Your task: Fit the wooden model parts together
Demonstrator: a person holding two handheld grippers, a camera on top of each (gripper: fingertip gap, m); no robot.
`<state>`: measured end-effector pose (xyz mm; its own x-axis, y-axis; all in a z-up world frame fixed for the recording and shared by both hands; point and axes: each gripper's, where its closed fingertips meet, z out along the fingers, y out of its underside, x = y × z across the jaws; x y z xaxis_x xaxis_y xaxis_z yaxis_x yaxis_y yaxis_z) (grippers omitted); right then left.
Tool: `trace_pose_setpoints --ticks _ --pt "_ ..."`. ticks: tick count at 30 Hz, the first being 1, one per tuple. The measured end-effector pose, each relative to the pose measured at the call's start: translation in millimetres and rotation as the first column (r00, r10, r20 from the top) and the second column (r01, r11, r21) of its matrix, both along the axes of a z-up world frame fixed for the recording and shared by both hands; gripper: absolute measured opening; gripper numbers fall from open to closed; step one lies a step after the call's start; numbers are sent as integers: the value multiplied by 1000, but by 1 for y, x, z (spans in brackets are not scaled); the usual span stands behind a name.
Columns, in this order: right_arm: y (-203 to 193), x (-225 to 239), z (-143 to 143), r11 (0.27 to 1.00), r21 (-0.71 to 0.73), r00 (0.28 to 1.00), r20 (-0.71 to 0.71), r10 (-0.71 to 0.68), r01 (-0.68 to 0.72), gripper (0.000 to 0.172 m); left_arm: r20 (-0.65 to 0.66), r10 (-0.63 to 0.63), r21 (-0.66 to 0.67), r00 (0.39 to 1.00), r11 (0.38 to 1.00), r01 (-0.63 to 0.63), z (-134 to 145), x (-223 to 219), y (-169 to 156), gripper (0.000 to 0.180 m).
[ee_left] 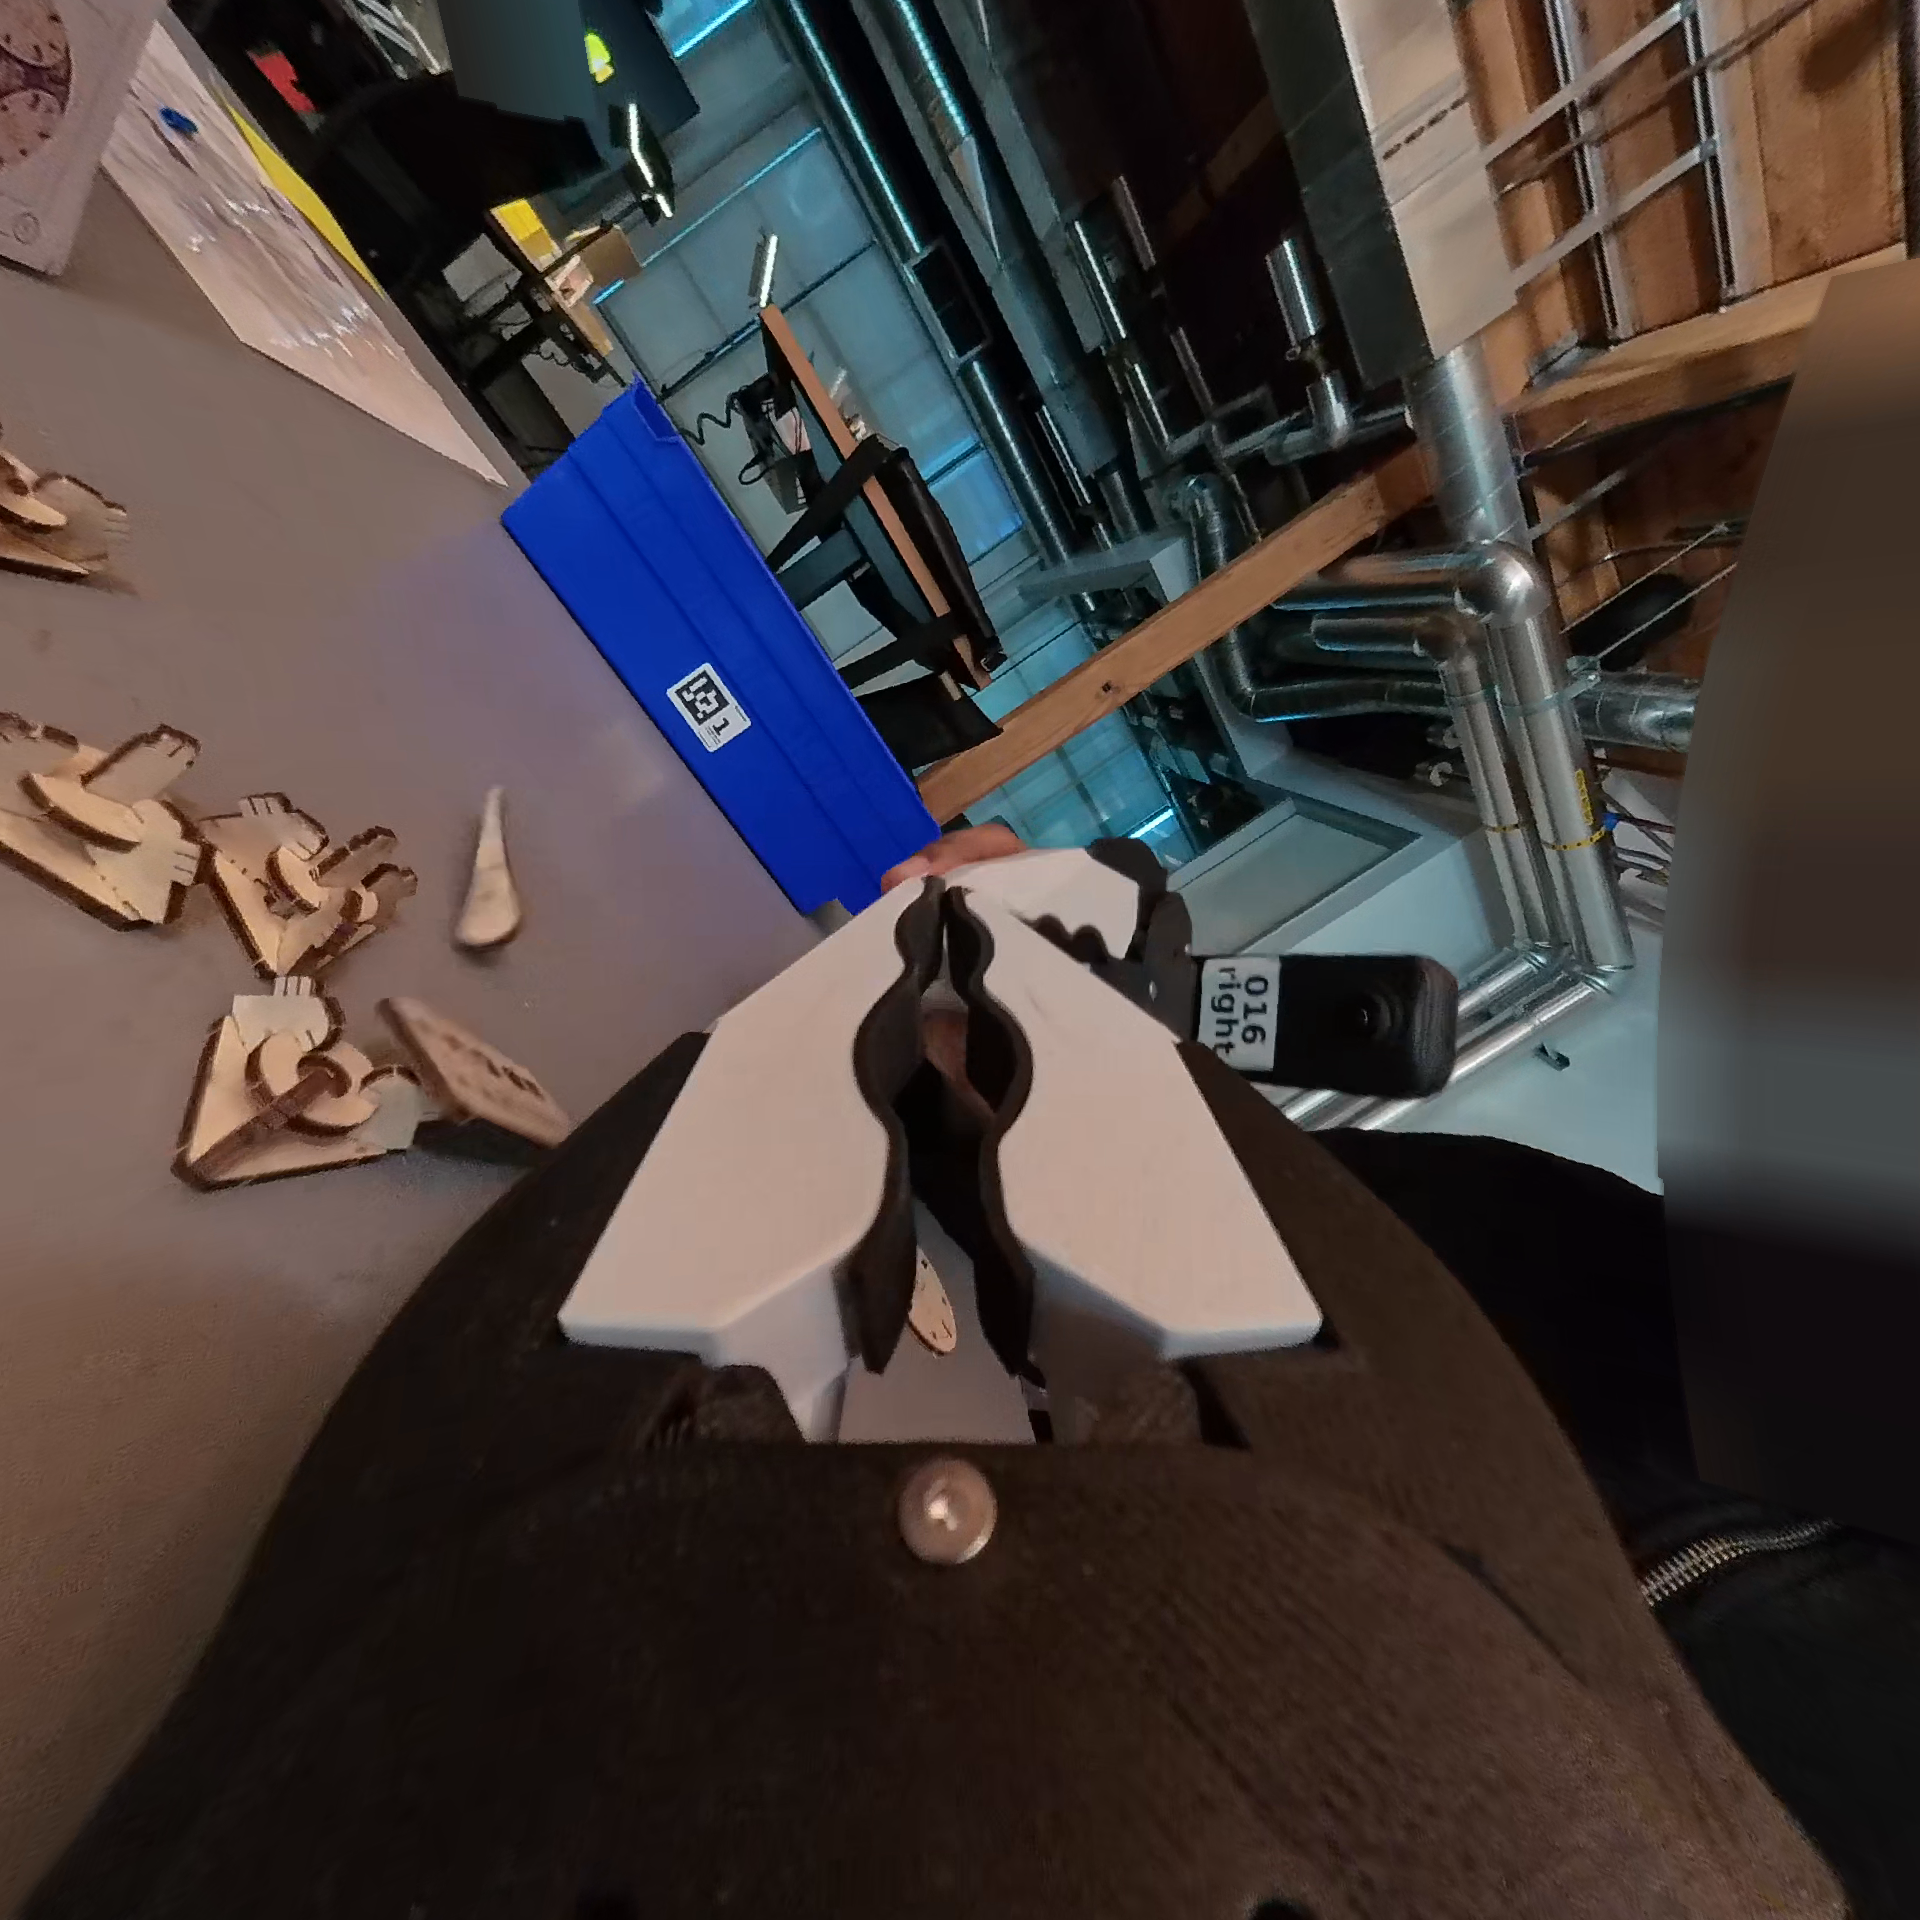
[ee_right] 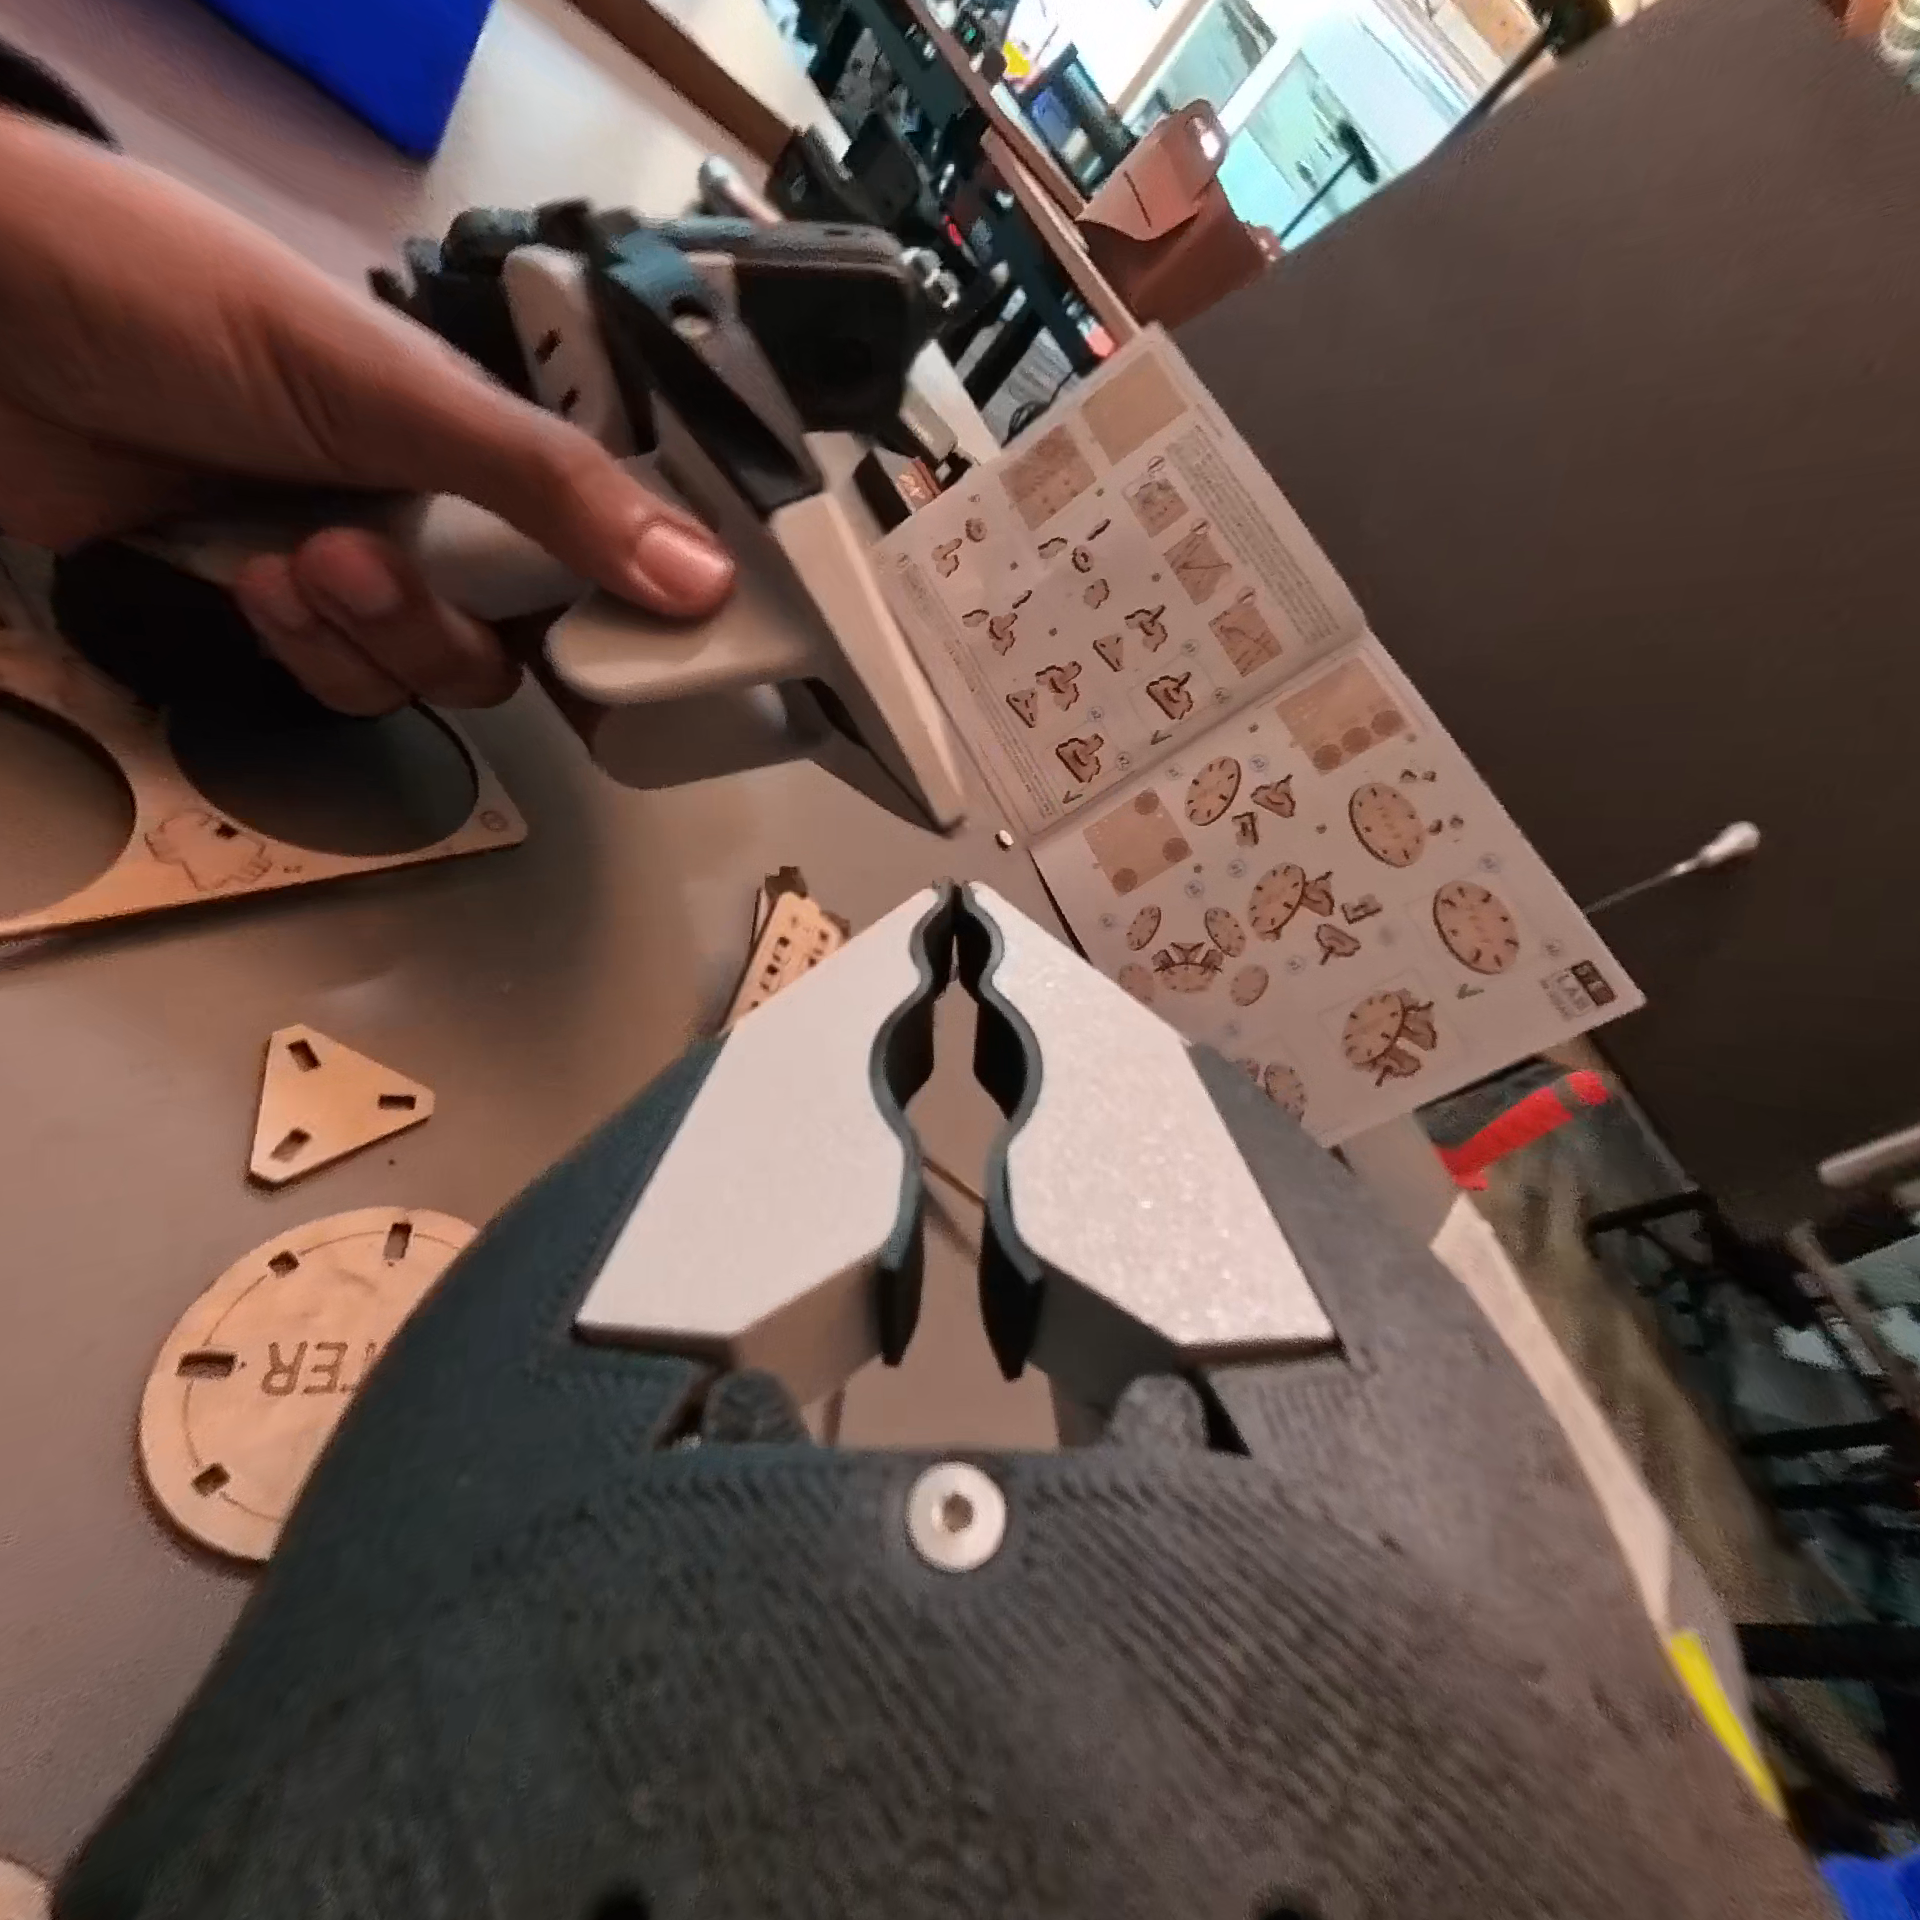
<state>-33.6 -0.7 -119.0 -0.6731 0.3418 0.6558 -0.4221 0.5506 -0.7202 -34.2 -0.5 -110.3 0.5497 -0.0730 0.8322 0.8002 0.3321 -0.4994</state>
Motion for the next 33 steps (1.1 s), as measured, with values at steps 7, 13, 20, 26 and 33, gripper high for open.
trace_pose_setpoints --ticks 7,13,20,26,33 --pt "55 -52 -14 956 -208 902 419 -103 206 21 -96 55 -96 994 993 -64 2 -5 -7 0" --pt "44 -46 -69 980 -115 629 778 -14 165 64 -165 61 -168 984 982 -89 2 -3 -5 0" --pt "30 -54 -90 991 104 781 624 1 -85 62 -157 47 -153 986 986 -71 2 -2 -3 0" --pt "32 -43 -95 976 73 667 740 83 -203 36 -149 42 -141 988 988 -63 2 -3 -5 0" --pt "36 -31 -95 968 97 700 708 96 -230 6 -145 38 -138 989 989 -58 0 -5 -6 0"
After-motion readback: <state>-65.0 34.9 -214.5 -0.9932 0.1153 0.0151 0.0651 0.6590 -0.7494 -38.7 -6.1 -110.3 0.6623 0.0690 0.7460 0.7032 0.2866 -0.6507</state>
